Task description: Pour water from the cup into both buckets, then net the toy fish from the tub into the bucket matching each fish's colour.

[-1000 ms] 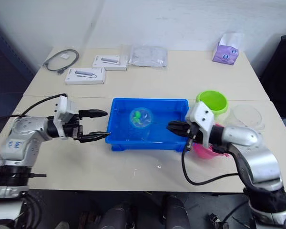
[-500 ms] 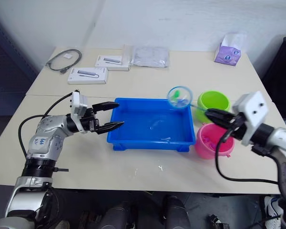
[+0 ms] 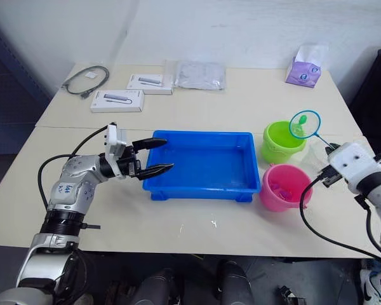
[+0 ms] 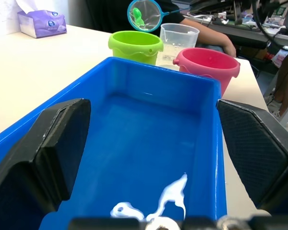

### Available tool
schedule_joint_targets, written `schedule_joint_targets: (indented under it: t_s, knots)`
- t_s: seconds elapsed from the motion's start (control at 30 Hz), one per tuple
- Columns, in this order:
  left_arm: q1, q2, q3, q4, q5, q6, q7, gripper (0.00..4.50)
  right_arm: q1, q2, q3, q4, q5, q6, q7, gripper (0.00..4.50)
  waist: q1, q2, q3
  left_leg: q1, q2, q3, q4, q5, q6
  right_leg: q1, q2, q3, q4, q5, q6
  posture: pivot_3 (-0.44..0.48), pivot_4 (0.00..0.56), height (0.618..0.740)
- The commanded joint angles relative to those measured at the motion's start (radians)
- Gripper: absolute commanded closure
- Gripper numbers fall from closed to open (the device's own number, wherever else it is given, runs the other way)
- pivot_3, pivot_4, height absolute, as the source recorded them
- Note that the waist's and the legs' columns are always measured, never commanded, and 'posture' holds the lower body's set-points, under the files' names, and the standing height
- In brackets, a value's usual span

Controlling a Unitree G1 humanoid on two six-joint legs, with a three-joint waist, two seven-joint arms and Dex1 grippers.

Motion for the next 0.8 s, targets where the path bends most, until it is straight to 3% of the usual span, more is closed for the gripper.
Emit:
schedule_joint_targets:
  t_s: [0.03,0.1,0.3,0.53,0.7,0.8]
  knots:
    - [0.001,0.0,-0.001,-0.03,0.006,-0.013,0.004,0.01,0.04,-0.138,0.055,0.058,-0.276,-0.229,-0.173,4.5,-0.001,0.001,0.0,0.0,0.0,0.0,0.0,0.0,0.0,0.0,0.0,0.0,0.0,0.0,0.0,0.0,0.15,0.74]
    - [0.002,-0.003,-0.002,-0.036,0.005,-0.013,0.009,0.01,0.039,-0.156,0.056,0.097,-0.357,-0.263,-0.295,4.5,-0.001,0.001,0.0,0.0,0.0,0.0,0.0,0.0,0.0,0.0,0.0,0.002,0.0,0.0,0.0,0.0,0.15,0.74]
    - [-0.003,-0.009,-0.008,-0.042,0.002,-0.014,0.014,0.01,0.022,-0.191,0.105,0.16,-0.519,-0.327,-0.48,4.5,-0.001,0.001,0.0,0.0,0.001,0.0,0.0,0.001,-0.001,0.0,0.0,0.005,0.0,0.0,0.0,0.0,0.15,0.74]
    - [-0.017,-0.019,-0.015,-0.039,0.0,-0.016,0.012,0.01,0.008,-0.242,0.158,0.228,-0.6,-0.394,-0.589,4.5,-0.004,0.001,0.0,0.0,0.001,0.0,0.0,0.001,-0.002,0.0,0.001,0.009,-0.001,0.0,0.0,0.0,0.15,0.74]
    - [-0.031,-0.025,-0.022,-0.034,0.002,-0.017,0.003,0.01,-0.023,-0.279,0.209,0.272,-0.615,-0.434,-0.596,4.5,-0.007,0.001,0.0,0.0,0.001,0.0,0.0,0.001,-0.001,0.0,0.001,0.009,-0.001,0.0,0.0,0.0,0.15,0.74]
    - [-0.038,-0.027,-0.024,-0.036,0.003,-0.014,0.004,0.01,-0.023,-0.291,0.176,0.263,-0.575,-0.442,-0.596,4.5,-0.007,0.001,0.0,0.0,0.001,-0.001,0.0,0.001,-0.002,0.0,0.002,0.009,-0.001,0.0,0.0,0.0,0.15,0.74]
